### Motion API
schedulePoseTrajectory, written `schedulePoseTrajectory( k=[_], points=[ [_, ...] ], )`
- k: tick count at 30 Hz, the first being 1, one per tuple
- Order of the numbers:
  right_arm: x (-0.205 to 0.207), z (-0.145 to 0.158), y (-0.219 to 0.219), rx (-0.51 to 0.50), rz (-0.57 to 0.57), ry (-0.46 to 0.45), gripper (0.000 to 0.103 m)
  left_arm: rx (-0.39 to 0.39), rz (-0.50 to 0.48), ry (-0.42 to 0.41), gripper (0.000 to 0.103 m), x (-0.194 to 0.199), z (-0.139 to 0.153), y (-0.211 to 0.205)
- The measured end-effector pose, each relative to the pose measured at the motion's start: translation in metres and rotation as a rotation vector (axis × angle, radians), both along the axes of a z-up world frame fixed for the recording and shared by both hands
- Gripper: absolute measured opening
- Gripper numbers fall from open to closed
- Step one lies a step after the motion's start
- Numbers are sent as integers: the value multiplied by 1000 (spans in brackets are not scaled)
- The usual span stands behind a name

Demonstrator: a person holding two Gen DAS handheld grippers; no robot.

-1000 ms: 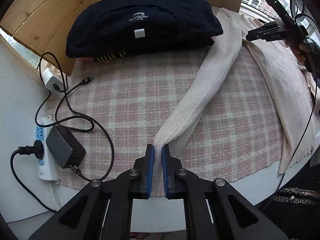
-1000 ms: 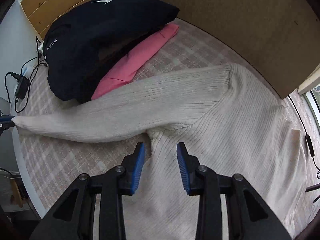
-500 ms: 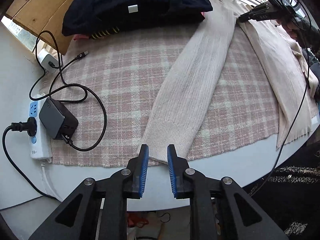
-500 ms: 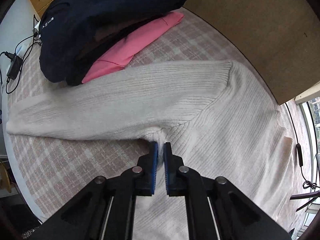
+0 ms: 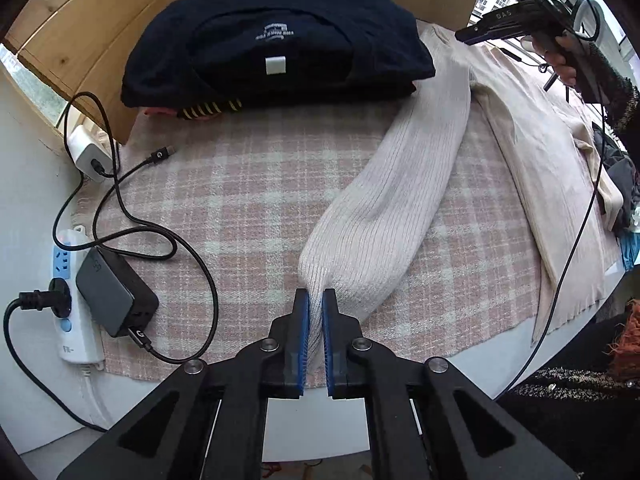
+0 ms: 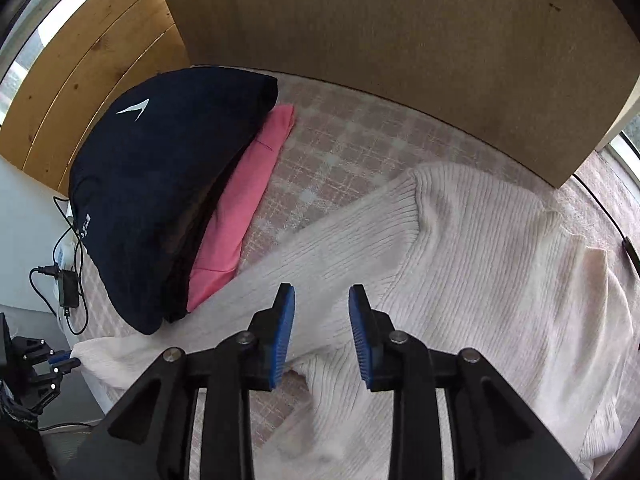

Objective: Fold clothes

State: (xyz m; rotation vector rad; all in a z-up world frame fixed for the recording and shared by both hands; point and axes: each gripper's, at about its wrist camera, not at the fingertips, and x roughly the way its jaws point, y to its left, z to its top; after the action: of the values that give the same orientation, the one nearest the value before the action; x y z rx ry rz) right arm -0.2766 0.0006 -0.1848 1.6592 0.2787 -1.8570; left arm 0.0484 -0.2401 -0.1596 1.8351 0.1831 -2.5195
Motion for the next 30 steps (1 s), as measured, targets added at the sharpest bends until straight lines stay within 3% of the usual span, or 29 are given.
schedulePoseTrajectory(
  k=[4, 10, 11, 12, 16, 21, 25, 30],
  points=[
    [-23, -18, -30, 25, -93, -61, 28, -29, -29, 77, 6, 1, 46, 6],
    [-41, -16, -33, -55, -164, -100, 26, 0, -65, 63, 6, 3, 36, 13],
    [-43, -14, -31, -74, -173, -104, 22, 11, -68, 56, 6, 3, 30, 14],
    [-45, -12, -30, -92, -182, -108, 3, 23, -70, 48, 6, 4, 24, 15],
    [-54, -5, -23, -168, -217, -124, 3, 16, -72, 32, 6, 6, 17, 16],
    [-64, 3, -15, -262, -261, -145, 3, -45, -29, 138, 6, 13, 65, -5],
    [-70, -3, -5, -301, -290, -176, 3, -53, -87, 174, 6, 20, 83, 17],
    [-67, -3, 2, -308, -279, -187, 3, -24, -155, 147, 6, 19, 72, 66]
  ],
)
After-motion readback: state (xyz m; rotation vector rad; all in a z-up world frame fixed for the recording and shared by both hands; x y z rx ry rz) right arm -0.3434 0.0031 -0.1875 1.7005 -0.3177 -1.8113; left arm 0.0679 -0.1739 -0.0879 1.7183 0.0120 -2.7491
